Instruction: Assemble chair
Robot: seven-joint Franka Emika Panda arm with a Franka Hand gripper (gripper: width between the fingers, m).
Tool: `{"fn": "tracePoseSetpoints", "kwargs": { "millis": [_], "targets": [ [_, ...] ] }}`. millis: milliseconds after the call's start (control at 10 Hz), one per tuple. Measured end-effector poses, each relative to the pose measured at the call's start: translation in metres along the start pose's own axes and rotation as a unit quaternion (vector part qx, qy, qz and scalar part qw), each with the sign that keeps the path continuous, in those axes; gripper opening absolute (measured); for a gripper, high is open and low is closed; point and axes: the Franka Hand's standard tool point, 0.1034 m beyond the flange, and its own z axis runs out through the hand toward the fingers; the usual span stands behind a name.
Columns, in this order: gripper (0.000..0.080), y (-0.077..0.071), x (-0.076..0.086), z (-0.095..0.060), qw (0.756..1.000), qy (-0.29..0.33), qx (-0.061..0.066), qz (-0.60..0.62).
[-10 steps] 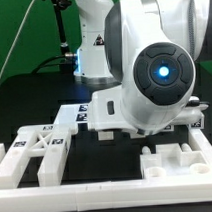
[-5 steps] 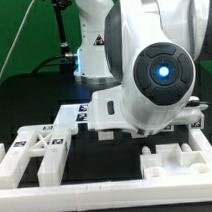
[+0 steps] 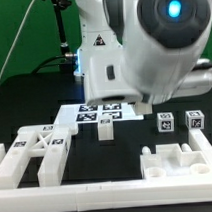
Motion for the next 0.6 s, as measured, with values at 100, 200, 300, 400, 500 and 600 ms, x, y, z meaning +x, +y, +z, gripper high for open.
{"fn": "tracePoseSetpoints", "kwargs": {
  "millis": [100,200,300,400,500,600],
  "targets": [
    [0.0282,-0.003,-0.009,-0.009,1.0,-0.004,-0.002,0.002],
    [0.0282,-0.01,-0.005,-0.01,1.0,0.007,-0.004,0.002],
    [0.0282,-0.011,0.01,-0.02,0.997,0.073,-0.003,-0.002],
    [0.0282,-0.011,0.008,-0.023,0.994,0.111,-0.001,-0.001],
    [0.0282,-0.012,0.006,-0.027,0.991,0.132,-0.001,-0.003],
    [0.0282,-0.018,0.004,-0.051,0.988,0.154,-0.002,-0.012]
  ]
}}
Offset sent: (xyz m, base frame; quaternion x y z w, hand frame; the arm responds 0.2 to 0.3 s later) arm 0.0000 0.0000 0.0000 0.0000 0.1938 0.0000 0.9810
